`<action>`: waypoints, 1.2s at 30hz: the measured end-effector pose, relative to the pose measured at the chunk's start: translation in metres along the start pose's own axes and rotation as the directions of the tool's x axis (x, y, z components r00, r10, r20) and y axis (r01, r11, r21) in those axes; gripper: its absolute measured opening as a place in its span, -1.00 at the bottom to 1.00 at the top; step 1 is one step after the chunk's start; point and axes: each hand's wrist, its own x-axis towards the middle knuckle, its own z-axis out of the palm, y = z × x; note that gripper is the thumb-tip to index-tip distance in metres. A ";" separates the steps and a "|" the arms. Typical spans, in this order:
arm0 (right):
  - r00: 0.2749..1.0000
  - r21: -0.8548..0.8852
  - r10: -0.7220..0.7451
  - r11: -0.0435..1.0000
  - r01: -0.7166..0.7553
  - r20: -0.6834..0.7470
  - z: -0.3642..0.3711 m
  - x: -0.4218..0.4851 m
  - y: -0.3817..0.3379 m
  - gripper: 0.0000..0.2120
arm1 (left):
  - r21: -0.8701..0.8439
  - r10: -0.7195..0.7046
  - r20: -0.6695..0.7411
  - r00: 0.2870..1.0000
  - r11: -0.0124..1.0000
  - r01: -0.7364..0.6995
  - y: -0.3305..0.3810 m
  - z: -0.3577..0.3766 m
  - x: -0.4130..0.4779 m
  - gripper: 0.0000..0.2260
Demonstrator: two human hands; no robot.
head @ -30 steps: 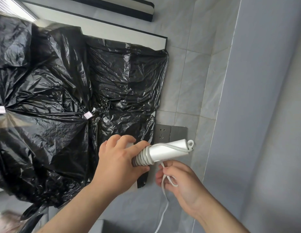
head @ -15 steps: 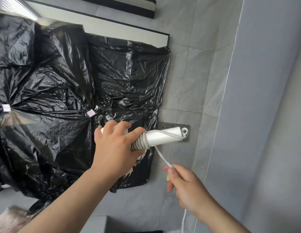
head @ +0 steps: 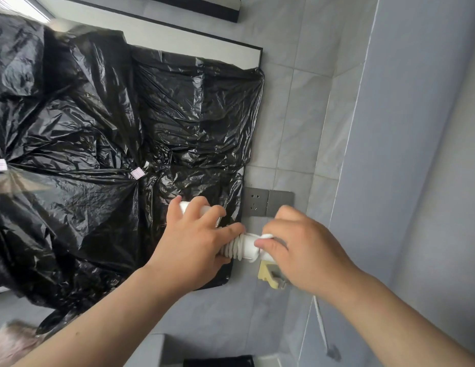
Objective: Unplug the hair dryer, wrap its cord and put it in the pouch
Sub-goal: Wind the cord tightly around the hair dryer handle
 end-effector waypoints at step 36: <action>0.964 0.600 0.265 0.771 -0.215 0.004 0.018 0.000 -0.003 -0.78 | -0.262 -0.385 0.081 0.919 0.882 0.392 0.013 -0.031 -0.004 0.06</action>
